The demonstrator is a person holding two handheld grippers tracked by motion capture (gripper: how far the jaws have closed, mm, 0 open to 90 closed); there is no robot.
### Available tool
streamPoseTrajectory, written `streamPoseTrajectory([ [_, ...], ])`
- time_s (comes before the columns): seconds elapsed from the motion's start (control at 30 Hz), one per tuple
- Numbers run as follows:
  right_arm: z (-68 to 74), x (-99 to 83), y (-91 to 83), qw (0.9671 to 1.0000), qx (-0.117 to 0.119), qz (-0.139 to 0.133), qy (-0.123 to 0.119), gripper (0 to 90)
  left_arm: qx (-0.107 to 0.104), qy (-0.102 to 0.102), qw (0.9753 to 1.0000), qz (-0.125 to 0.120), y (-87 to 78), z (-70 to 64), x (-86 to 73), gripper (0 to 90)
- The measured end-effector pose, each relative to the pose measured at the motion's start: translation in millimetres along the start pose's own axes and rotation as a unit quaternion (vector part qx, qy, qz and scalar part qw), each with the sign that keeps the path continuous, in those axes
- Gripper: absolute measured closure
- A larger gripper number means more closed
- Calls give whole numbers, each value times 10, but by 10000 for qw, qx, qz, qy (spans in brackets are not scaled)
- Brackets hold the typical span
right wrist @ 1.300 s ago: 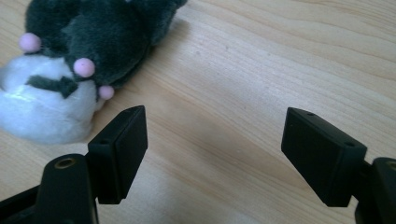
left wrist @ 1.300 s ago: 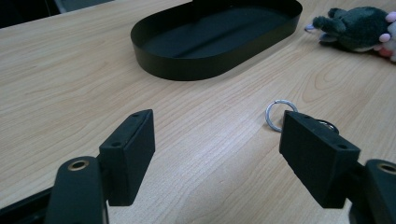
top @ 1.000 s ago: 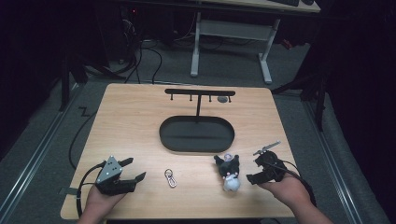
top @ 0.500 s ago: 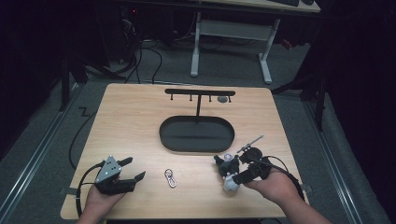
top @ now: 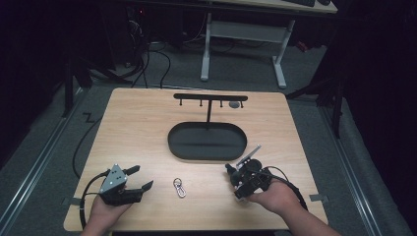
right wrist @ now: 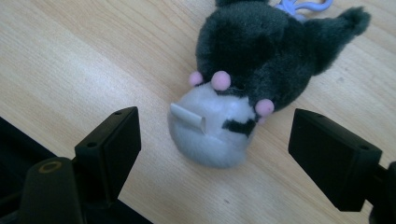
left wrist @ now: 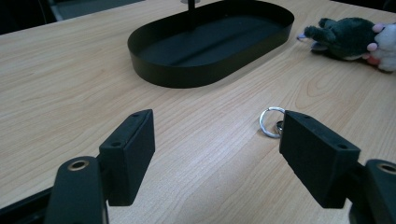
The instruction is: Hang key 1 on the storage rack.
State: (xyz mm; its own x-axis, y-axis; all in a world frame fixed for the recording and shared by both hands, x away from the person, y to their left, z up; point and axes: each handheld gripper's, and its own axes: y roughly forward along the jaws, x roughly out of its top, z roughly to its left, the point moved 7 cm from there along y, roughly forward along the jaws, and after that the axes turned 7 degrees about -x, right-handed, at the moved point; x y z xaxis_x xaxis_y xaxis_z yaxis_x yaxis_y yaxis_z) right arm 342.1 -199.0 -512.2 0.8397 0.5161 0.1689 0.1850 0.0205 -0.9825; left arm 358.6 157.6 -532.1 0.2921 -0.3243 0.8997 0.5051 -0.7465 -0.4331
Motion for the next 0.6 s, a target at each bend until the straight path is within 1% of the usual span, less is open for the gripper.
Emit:
streamPoseTrajectory([
  [0.1,6,4,36,9999,48,45,87,162,-4,1,10000,17,4,-1,-4,272],
  [0.13,11,15,82,9999,81,61,134,155,-3,5,10000,15,2,-3,-3,272],
  [0.2,7,21,99,9999,77,51,101,154,-14,5,10000,20,-1,-6,-3,272],
  [0.23,18,25,119,9998,85,79,164,152,-12,4,10000,26,-1,-6,-4,272],
  [0.27,10,41,166,9999,85,61,123,152,-4,1,10000,29,1,-5,-6,272],
  [0.3,16,40,183,9997,74,113,201,152,-22,-12,10000,42,2,-8,-9,272],
  [0.37,7,45,209,9997,85,126,198,151,-21,-5,10000,46,3,-10,-10,272],
  [0.4,8,46,233,9994,106,159,274,146,-22,-1,10000,42,4,-12,-11,272],
  [0.43,3,50,261,9993,121,179,291,141,-24,3,10000,43,4,-14,-11,272],
  [0.47,-26,69,286,9996,87,136,217,158,-25,6,10000,45,7,-14,-12,272],
  [0.5,-26,69,286,9996,87,136,217,158,-25,6,10000,45,7,-14,-12,272],
  [0.53,-28,72,283,9993,100,168,303,175,-22,1,10000,54,9,-11,-14,272],
  [0.6,-78,74,277,9993,27,183,337,241,-19,-7,10000,53,7,-10,-15,272],
])
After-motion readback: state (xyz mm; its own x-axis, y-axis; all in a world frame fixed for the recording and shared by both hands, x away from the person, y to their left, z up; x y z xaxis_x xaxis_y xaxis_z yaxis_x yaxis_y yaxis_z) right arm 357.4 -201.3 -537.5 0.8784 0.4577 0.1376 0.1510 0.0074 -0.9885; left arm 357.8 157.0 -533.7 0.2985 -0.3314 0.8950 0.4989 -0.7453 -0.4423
